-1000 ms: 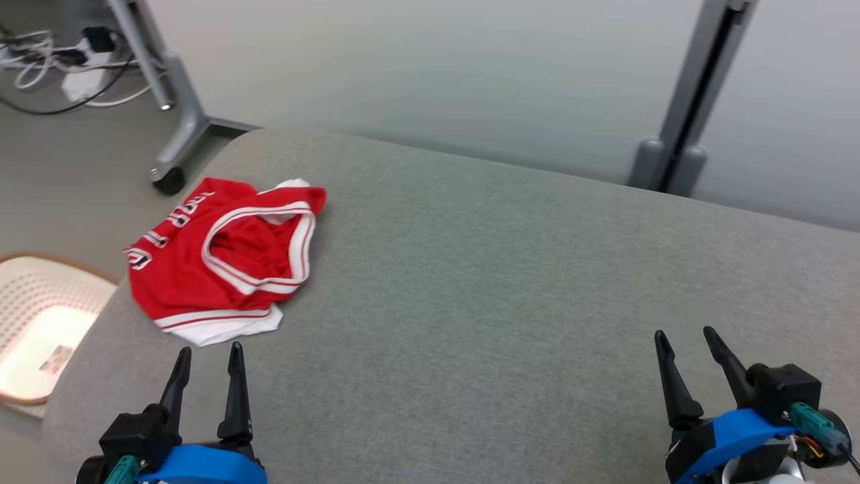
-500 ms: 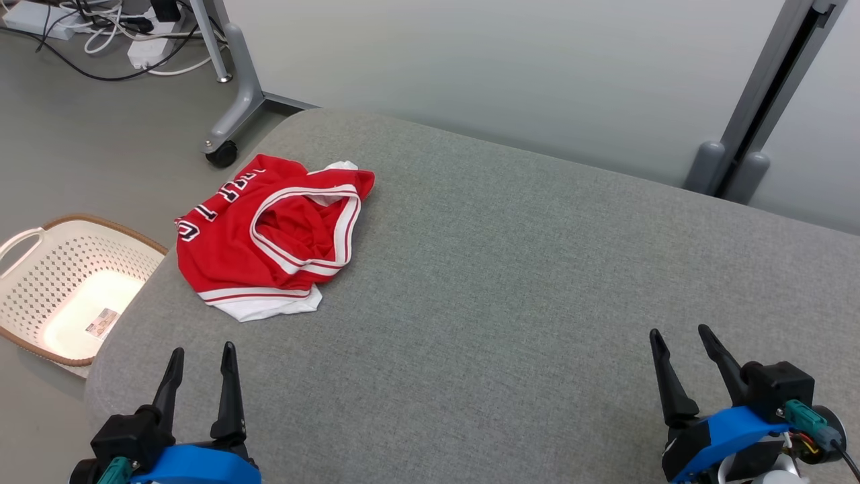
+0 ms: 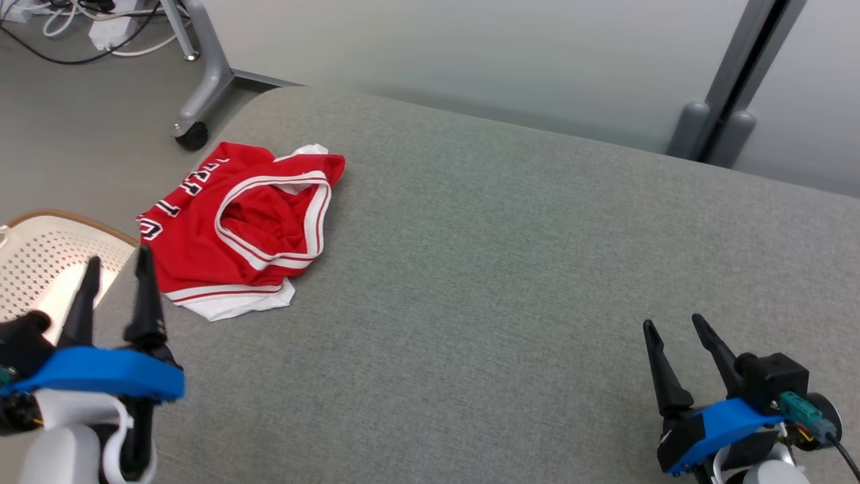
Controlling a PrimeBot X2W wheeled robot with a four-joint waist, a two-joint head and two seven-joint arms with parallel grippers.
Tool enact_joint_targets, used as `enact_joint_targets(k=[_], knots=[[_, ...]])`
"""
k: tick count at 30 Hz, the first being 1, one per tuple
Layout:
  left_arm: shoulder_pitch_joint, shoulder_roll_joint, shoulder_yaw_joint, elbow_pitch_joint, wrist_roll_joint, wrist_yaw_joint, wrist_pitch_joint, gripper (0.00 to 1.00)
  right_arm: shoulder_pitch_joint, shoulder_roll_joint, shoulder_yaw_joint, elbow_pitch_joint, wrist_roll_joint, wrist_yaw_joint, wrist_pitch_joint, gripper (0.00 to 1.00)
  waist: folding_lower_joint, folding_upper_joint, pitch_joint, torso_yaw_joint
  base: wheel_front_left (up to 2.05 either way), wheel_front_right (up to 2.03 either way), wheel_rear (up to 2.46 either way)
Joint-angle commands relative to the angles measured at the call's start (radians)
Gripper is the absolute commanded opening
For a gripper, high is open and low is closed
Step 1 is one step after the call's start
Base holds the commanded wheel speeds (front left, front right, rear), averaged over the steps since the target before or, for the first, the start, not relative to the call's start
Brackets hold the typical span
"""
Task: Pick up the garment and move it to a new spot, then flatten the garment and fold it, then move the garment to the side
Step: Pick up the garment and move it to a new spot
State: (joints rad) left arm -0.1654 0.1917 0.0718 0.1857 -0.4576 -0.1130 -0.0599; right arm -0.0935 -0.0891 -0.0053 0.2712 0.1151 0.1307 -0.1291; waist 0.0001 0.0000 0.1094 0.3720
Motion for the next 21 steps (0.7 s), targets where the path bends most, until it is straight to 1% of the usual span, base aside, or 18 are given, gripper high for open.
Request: enact_joint_targets(k=[1, 2, 4, 7, 8, 9, 10, 16, 18, 21], knots=[[-0.028, 0.003, 0.01, -0.006, -0.014, 0.006, 0.016, 1.0, -0.018, -0.007, 0.0, -0.006, -0.001, 0.0, -0.003, 1.0, -0.0001, 0.0, 0.006, -0.006, 0.0, 0.0, 0.0], [-0.048, 0.012, 0.023, -0.007, -0.033, 0.01, 0.043, 1.0, -0.023, -0.009, 0.006, -0.007, -0.002, 0.0, -0.003, 1.0, -0.0001, 0.0, 0.015, -0.015, 0.0, 0.0, 0.0], [-0.089, 0.046, 0.047, -0.003, -0.049, 0.023, 0.091, 1.0, -0.04, -0.012, 0.019, -0.014, -0.004, 0.0, -0.002, 1.0, -0.0001, 0.0, 0.04, -0.042, 0.0, 0.0, 0.0], [-0.142, 0.083, 0.09, 0.01, -0.08, 0.045, 0.143, 1.0, -0.072, -0.014, 0.046, -0.027, -0.006, 0.0, -0.001, 1.0, -0.0001, 0.0, 0.092, -0.09, 0.0, 0.0, 0.0], [-0.158, 0.096, 0.101, 0.02, -0.085, 0.053, 0.157, 1.0, -0.082, -0.018, 0.05, -0.031, -0.006, 0.0, -0.001, 1.0, -0.0001, 0.0, 0.11, -0.105, 0.0, 0.0, 0.0], [-0.181, 0.126, 0.12, 0.05, -0.09, 0.072, 0.193, 1.0, -0.105, -0.029, 0.061, -0.041, -0.006, 0.0, 0.002, 1.0, -0.0001, 0.0, 0.148, -0.136, 0.0, 0.0, 0.0], [-0.194, 0.141, 0.133, 0.067, -0.097, 0.083, 0.211, 1.0, -0.116, -0.029, 0.07, -0.047, -0.009, 0.0, 0.004, 1.0, -0.0001, 0.0, 0.172, -0.153, 0.0, 0.0, 0.0], [-0.231, 0.237, 0.179, 0.17, -0.089, 0.141, 0.3, 1.0, -0.184, -0.039, 0.105, -0.083, -0.015, 0.0, 0.011, 1.0, -0.0001, 0.0, 0.305, -0.253, 0.0, 0.0, 0.0], [-0.23, 0.28, 0.175, 0.199, -0.06, 0.152, 0.321, 1.0, -0.205, -0.043, 0.109, -0.092, -0.011, 0.0, 0.011, 1.0, -0.0001, 0.0, 0.344, -0.282, 0.0, 0.0, 0.0], [-0.233, 0.302, 0.184, 0.237, -0.057, 0.176, 0.356, 1.0, -0.232, -0.047, 0.115, -0.106, -0.012, 0.0, 0.006, 1.0, -0.0001, 0.0, 0.399, -0.32, 0.0, 0.0, 0.0]])
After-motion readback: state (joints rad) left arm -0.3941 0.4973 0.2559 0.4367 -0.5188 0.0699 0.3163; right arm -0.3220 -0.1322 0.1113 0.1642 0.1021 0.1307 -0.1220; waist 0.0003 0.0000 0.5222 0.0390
